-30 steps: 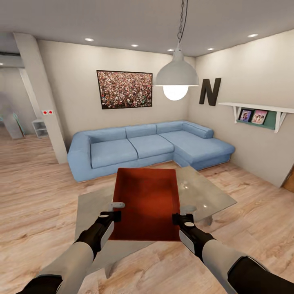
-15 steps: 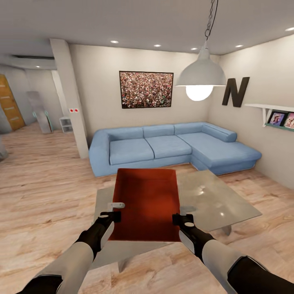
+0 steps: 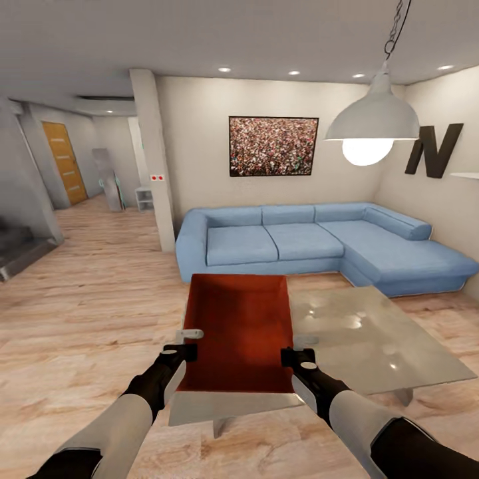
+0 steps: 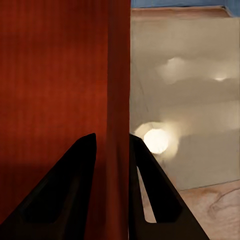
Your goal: Move the two storage containers from the living room to the garage. In the garage, place one container on the floor and stack the other container on top of it (either order is fine).
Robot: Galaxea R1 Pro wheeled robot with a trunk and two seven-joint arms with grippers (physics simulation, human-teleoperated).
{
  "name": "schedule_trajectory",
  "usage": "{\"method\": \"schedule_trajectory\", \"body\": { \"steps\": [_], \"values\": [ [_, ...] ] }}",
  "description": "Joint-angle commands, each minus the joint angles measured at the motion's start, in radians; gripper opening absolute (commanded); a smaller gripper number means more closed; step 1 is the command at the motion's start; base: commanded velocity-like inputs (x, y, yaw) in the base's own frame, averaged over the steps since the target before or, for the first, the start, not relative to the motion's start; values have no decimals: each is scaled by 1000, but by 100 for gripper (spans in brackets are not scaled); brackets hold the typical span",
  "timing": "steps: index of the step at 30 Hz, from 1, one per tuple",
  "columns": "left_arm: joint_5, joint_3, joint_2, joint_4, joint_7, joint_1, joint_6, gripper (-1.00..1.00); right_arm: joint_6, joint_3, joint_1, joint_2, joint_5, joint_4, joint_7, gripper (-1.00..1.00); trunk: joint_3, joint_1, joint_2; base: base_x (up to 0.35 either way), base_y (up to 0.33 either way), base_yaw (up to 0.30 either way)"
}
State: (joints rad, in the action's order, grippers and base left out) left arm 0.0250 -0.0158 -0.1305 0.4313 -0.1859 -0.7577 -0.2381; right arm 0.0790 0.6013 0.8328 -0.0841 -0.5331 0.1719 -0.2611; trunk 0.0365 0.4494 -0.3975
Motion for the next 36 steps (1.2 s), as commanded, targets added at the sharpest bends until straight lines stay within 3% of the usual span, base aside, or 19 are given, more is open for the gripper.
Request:
{"method": "schedule_trajectory", "body": {
  "steps": [1, 36],
  "values": [
    [9, 4, 0, -7, -7, 0, -7, -100, 16, 3, 2, 0, 5, 20, -1, -100, 2, 1, -2, 0, 0, 300],
    [8, 4, 0, -9, -7, 0, -7, -100, 16, 3, 2, 2, 5, 20, -1, -100, 2, 1, -2, 0, 0, 300]
  ]
}}
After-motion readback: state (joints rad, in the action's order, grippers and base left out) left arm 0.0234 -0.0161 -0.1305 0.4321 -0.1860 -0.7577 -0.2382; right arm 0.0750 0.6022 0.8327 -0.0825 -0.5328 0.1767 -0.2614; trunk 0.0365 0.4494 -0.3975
